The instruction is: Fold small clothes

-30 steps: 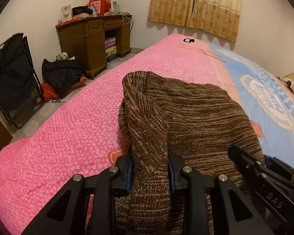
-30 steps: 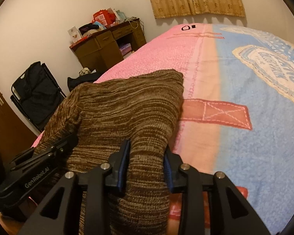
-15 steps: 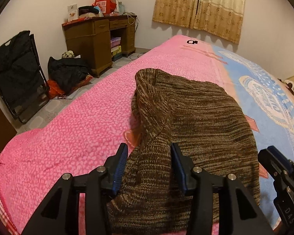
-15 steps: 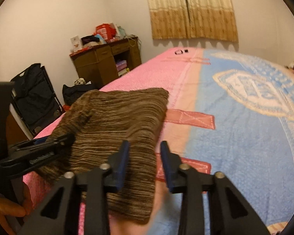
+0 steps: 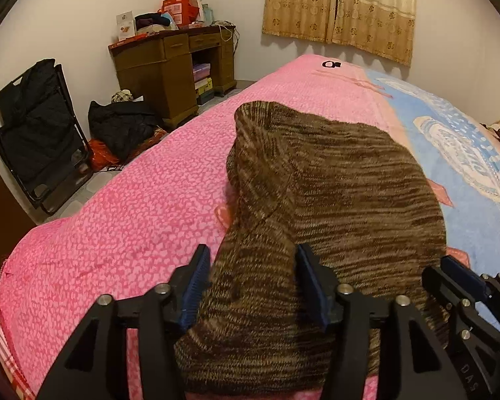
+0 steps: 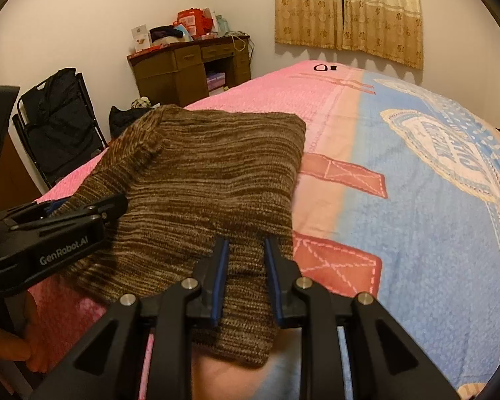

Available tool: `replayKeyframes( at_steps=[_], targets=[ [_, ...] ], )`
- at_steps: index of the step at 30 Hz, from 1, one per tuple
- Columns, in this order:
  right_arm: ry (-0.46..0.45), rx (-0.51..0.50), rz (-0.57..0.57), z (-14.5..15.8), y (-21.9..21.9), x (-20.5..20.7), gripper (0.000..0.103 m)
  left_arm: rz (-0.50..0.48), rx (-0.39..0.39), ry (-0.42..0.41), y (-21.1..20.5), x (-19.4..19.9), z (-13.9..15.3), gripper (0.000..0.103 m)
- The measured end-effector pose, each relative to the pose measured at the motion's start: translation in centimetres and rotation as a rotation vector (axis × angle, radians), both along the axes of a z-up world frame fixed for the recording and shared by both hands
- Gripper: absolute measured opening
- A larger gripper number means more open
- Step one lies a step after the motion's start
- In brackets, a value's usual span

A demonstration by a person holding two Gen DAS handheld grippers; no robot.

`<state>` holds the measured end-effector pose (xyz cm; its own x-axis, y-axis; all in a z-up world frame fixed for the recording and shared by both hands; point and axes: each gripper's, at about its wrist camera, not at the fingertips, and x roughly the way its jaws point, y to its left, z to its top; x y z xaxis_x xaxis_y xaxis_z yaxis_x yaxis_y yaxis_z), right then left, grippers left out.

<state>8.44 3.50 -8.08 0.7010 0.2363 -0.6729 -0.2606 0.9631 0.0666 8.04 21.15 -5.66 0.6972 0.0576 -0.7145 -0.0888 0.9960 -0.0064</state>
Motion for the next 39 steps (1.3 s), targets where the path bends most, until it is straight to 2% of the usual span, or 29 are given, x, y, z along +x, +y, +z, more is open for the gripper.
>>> replayKeyframes(
  at_steps=[3, 6, 9, 11, 14, 16, 18, 22, 25, 27, 30, 35, 38, 39],
  targets=[
    [0.017, -0.02, -0.007, -0.1, 0.0, -0.3, 0.029, 0.017, -0.048, 0.029, 0.5, -0.8, -0.2, 0.072],
    [0.061, 0.01, -0.027, -0.4, -0.4, -1.4, 0.04, 0.018, -0.069, 0.042, 0.9, -1.8, -0.5, 0.081],
    [0.082, 0.067, -0.046, -0.8, -1.2, -3.1, 0.047, -0.009, -0.007, 0.07, 0.2, -3.0, -0.7, 0.082],
    [0.106, 0.108, -0.069, -0.9, -2.0, -4.6, 0.06, -0.021, 0.018, 0.073, -0.2, -4.4, -0.6, 0.083],
    [0.108, 0.094, -0.099, -0.5, -2.3, -7.0, 0.074, -0.007, 0.017, 0.105, -0.4, -6.3, -0.5, 0.083],
    [0.11, 0.084, -0.138, -0.3, -2.6, -8.9, 0.078, 0.013, 0.028, 0.124, -0.6, -7.2, -0.4, 0.083],
    [0.095, 0.108, -0.17, 0.3, -3.2, -10.3, 0.078, 0.016, 0.055, 0.103, -1.3, -8.7, 0.3, 0.083],
    [-0.041, 0.083, -0.213, 3.2, -3.8, -13.2, 0.083, -0.03, 0.071, 0.024, -2.8, -11.6, 2.5, 0.083],
    [-0.211, 0.036, -0.268, 6.3, -4.1, -15.9, 0.093, -0.062, 0.041, -0.018, -3.4, -13.7, 4.0, 0.083],
    [-0.358, -0.021, -0.329, 8.3, -4.0, -18.0, 0.102, -0.066, 0.052, -0.063, -3.8, -15.1, 5.0, 0.083],
    [-0.514, -0.077, -0.38, 10.2, -3.9, -20.5, 0.103, -0.041, 0.078, -0.116, -4.4, -16.6, 6.5, 0.083],
    [-0.591, -0.005, -0.418, 12.1, -5.4, -22.7, 0.103, -0.074, 0.063, -0.198, -5.2, -18.9, 8.7, 0.083],
    [-0.606, 0.033, -0.436, 12.7, -6.0, -23.1, 0.103, -0.133, -0.014, -0.259, -5.3, -19.9, 9.6, 0.084],
    [-0.61, 0.04, -0.44, 12.8, -6.2, -23.3, 0.103, -0.153, -0.045, -0.262, -5.3, -19.9, 9.7, 0.088]
  ],
)
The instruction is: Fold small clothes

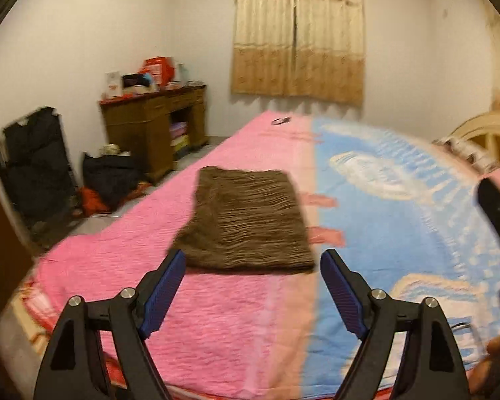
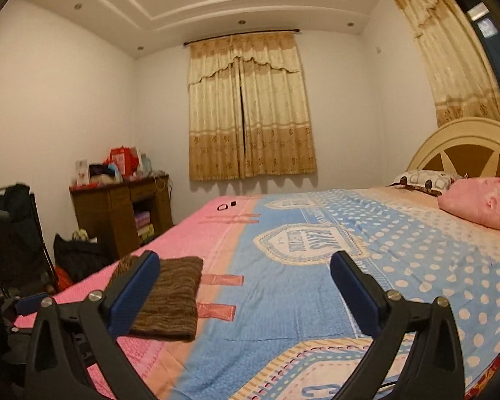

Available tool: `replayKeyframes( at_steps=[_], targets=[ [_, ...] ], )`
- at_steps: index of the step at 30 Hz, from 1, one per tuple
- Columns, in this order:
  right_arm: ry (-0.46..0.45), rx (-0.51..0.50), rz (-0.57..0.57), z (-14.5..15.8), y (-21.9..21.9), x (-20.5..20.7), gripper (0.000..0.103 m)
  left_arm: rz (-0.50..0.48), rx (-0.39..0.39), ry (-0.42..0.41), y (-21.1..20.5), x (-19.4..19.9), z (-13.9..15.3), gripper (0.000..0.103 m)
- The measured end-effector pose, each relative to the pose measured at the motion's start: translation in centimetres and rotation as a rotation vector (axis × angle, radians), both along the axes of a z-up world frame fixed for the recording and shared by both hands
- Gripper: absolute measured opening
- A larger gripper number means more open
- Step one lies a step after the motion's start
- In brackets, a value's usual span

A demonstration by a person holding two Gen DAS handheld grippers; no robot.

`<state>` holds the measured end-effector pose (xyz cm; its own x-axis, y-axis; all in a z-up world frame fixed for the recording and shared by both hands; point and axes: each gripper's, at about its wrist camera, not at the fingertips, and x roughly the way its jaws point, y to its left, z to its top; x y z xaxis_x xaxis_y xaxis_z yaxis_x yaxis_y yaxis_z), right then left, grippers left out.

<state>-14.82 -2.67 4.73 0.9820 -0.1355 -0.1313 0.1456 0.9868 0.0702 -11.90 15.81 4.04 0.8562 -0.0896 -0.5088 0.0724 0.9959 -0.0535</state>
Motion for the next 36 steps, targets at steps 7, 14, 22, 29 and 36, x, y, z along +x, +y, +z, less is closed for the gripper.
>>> replayKeyframes(
  at_steps=[7, 14, 22, 29, 36],
  targets=[
    [-0.001, 0.007, 0.017, 0.0, -0.3, -0.8, 0.103, 0.01, -0.024, 0.041, -0.1, 0.1, 0.2, 0.094],
    [-0.046, 0.028, 0.04, 0.6, -0.3, -1.7, 0.103, 0.092, 0.089, 0.017, -0.1, 0.0, 0.7, 0.094],
    [-0.042, 0.023, 0.059, 0.5, 0.0, -1.4, 0.103, 0.223, 0.174, -0.01, 0.9, 0.3, 0.9, 0.094],
    [-0.041, 0.024, 0.06, 0.4, 0.0, -1.3, 0.103, 0.228, 0.182, -0.015, 1.1, 0.5, 0.9, 0.094],
    [-0.038, 0.025, 0.059, 0.4, 0.2, -1.4, 0.103, 0.236, 0.209, -0.022, 1.0, 0.6, 0.8, 0.094]
  ],
)
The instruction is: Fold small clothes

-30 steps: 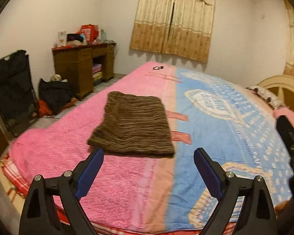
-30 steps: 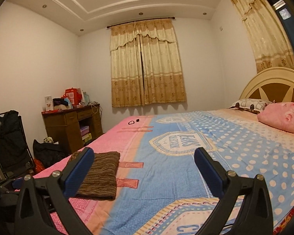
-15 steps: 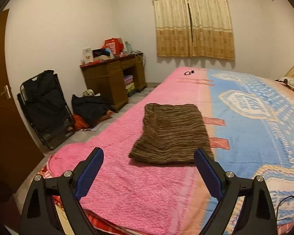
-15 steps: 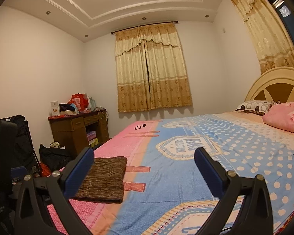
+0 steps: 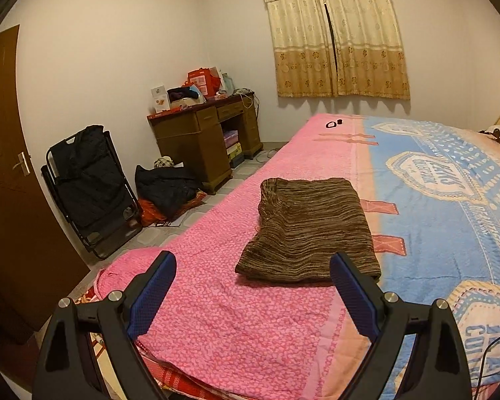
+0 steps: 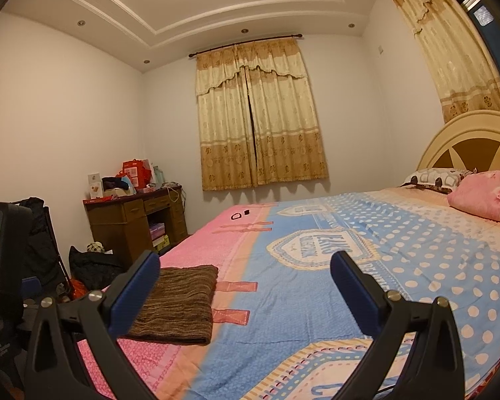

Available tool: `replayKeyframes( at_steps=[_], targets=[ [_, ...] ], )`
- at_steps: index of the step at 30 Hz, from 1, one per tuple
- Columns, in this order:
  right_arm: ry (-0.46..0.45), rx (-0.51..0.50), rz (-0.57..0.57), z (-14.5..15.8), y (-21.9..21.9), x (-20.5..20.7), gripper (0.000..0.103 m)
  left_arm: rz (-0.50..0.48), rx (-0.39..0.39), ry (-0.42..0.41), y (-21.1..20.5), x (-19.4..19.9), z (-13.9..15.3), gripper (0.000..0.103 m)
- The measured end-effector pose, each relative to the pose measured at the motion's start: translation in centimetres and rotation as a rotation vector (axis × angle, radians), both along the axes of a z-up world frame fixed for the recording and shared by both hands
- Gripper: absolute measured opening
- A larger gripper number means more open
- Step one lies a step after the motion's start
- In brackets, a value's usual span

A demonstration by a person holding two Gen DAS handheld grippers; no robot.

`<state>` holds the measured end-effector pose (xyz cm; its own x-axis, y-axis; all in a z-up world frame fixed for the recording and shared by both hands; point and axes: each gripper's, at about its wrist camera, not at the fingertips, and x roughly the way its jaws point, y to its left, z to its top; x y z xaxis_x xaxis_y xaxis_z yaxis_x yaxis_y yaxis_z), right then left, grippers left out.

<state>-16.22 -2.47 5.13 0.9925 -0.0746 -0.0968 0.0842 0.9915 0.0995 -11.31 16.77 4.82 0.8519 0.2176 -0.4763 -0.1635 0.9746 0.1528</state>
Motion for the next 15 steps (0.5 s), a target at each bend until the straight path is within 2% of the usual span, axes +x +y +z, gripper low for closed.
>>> replayKeyframes(
  at_steps=[15],
  targets=[
    [0.013, 0.01, -0.003, -0.28, 0.66, 0.03, 0.103, 0.004, 0.033, -0.017, -0.09, -0.3, 0.11, 0.094]
  ],
)
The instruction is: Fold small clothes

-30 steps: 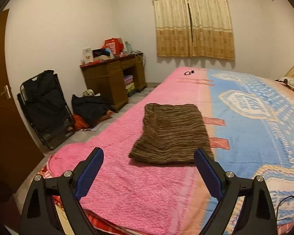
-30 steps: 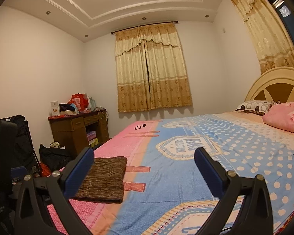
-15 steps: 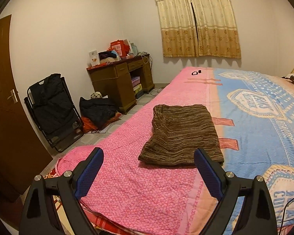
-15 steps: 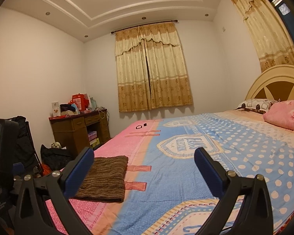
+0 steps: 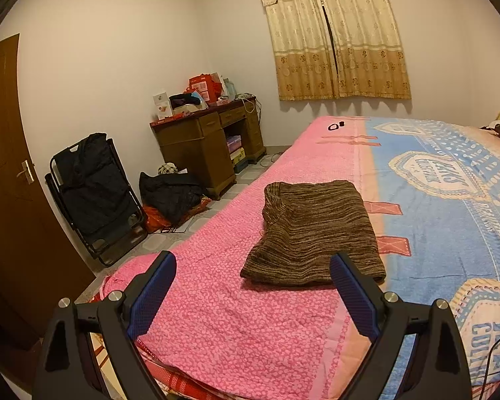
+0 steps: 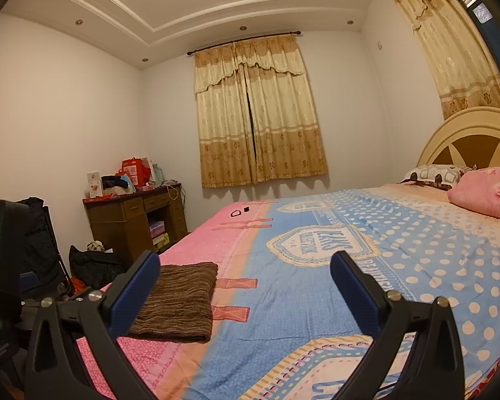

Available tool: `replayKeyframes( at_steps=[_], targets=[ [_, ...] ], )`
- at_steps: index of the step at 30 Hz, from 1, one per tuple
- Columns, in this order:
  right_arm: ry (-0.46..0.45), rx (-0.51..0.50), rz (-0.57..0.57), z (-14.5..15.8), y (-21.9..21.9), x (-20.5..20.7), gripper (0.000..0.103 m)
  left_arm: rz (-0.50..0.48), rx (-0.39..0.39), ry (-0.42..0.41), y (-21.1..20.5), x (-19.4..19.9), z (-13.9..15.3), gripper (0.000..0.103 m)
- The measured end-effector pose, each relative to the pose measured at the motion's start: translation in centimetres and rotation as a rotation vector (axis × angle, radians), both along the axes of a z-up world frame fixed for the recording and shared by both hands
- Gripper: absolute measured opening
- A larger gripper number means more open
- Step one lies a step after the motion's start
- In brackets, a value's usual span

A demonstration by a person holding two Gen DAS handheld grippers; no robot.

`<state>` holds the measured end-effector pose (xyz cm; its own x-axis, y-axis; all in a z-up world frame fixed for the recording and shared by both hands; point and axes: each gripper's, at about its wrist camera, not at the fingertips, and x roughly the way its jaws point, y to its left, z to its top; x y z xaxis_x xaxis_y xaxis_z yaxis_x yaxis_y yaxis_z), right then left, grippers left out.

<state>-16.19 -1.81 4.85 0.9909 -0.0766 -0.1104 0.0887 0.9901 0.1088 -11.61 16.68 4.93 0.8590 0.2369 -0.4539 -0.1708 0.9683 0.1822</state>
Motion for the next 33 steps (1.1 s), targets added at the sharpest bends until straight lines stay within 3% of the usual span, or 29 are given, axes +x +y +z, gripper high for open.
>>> replayKeyframes(
  at_steps=[6, 13, 20, 33],
  targets=[
    [0.0, 0.003, -0.002, -0.01, 0.02, -0.04, 0.103, -0.007, 0.001, -0.002, -0.2, 0.04, -0.14, 0.094],
    [-0.004, 0.001, -0.001, 0.01, 0.15, -0.08, 0.103, 0.019, 0.06, -0.02, -0.66, -0.09, -0.31, 0.094],
    [-0.004, -0.006, 0.004, -0.03, 0.27, -0.27, 0.103, -0.025, 0.023, -0.001, -0.56, 0.02, -0.28, 0.094],
    [-0.007, -0.007, 0.004, -0.01, 0.36, -0.31, 0.103, -0.05, 0.023, 0.01, -0.71, 0.2, -0.32, 0.094]
  ],
)
